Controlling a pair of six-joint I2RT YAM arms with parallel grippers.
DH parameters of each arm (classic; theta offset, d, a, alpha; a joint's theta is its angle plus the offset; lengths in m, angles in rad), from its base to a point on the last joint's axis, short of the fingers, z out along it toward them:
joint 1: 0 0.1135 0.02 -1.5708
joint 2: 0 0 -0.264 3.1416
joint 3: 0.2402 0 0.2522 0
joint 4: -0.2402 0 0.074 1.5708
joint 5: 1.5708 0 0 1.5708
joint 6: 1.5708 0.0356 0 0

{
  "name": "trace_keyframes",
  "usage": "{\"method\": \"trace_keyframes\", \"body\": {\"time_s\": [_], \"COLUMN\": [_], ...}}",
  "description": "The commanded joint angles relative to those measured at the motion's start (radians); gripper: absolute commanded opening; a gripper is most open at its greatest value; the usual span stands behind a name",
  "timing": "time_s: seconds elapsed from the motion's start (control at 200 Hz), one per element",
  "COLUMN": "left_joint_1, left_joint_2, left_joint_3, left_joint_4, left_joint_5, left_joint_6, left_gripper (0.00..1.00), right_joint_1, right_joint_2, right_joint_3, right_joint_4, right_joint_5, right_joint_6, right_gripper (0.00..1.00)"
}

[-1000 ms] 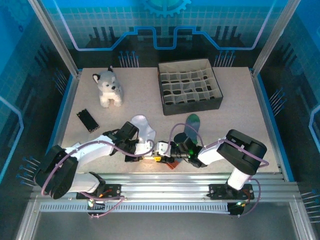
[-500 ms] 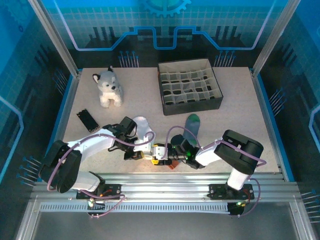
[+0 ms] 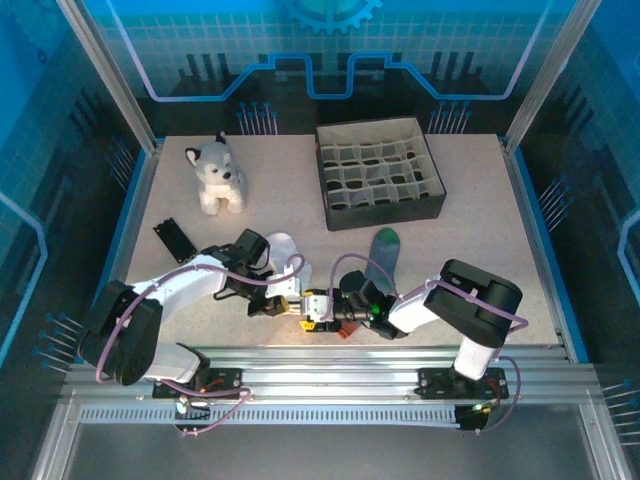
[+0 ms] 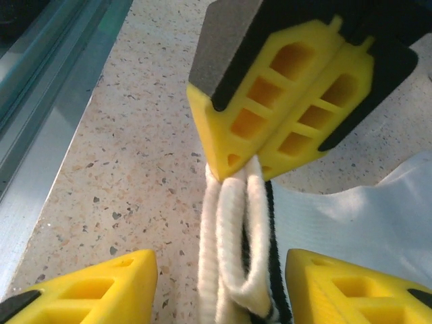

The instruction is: Roll the socks

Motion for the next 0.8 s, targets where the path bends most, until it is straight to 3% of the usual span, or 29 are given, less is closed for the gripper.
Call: {"method": "trace_keyframes", "body": {"time_s": [0.0, 0.12, 0.26, 0.365, 0.55, 0.605, 0.79], "left_joint_1": [0.014, 0.021, 0.023, 0.023, 0.022, 0.022, 0.021], "left_joint_2": [0.008, 0.011, 0.009, -0.002, -0.065, -0.103, -0.246], "left_joint_3": [0.030, 0.036, 0.035, 0.024, -0.031, -0.063, -0.148], "left_joint_4": [0.001, -0.002, 0.010, 0.044, 0.133, 0.178, 0.273], "left_joint_5": [0.071, 0.072, 0.061, 0.046, 0.006, -0.003, -0.044], "left_joint_6": [-0.002, -0.004, -0.029, -0.075, -0.153, -0.179, -0.223], "left_gripper": [0.00, 0.00, 0.00, 0.00, 0.00, 0.10, 0.23], "right_joint_1": [0.017, 0.017, 0.017, 0.016, 0.011, 0.001, -0.071], "right_joint_2": [0.025, 0.031, 0.034, 0.023, -0.031, -0.042, -0.067], "right_joint_3": [-0.011, -0.001, 0.000, -0.004, 0.005, 0.015, 0.142], "right_joint_4": [0.069, 0.069, 0.070, 0.055, -0.057, -0.101, -0.405], "right_joint_5": [-0.008, -0.008, 0.008, 0.016, -0.001, -0.022, -0.110], "right_joint_6": [0.015, 0.012, 0.013, 0.028, 0.105, 0.148, 0.361], "right_gripper": [0.47, 0.35, 0.12, 0.00, 0.00, 0.00, 0.00]}}
